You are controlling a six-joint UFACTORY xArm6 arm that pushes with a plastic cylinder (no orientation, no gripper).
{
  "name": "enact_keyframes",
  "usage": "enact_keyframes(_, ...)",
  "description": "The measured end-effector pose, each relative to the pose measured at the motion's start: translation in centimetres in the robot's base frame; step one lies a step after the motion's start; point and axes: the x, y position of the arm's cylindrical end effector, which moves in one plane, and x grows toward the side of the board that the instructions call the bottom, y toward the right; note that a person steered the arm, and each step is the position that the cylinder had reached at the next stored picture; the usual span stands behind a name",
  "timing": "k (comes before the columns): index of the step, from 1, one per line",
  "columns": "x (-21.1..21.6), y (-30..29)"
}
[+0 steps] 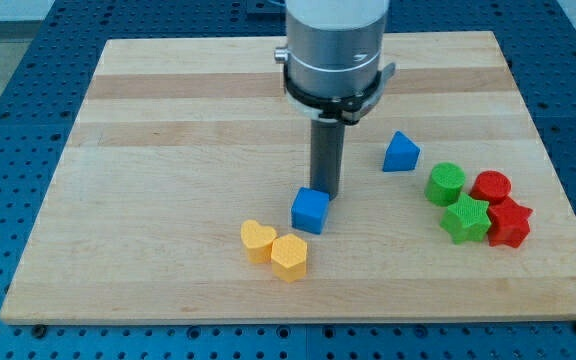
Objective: Move the cube into the hexagon
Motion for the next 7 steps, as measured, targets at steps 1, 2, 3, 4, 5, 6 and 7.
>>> enact_keyframes(1, 0.8, -0.2)
enact_keyframes(2, 1.5, -0.2)
enact_keyframes(3, 2.2, -0.2)
enact_keyframes(4, 2.9, -0.2)
enact_keyframes(5, 3.0, -0.3)
enact_keyframes(6, 2.8, -0.3)
enact_keyframes(7, 2.8, -0.3)
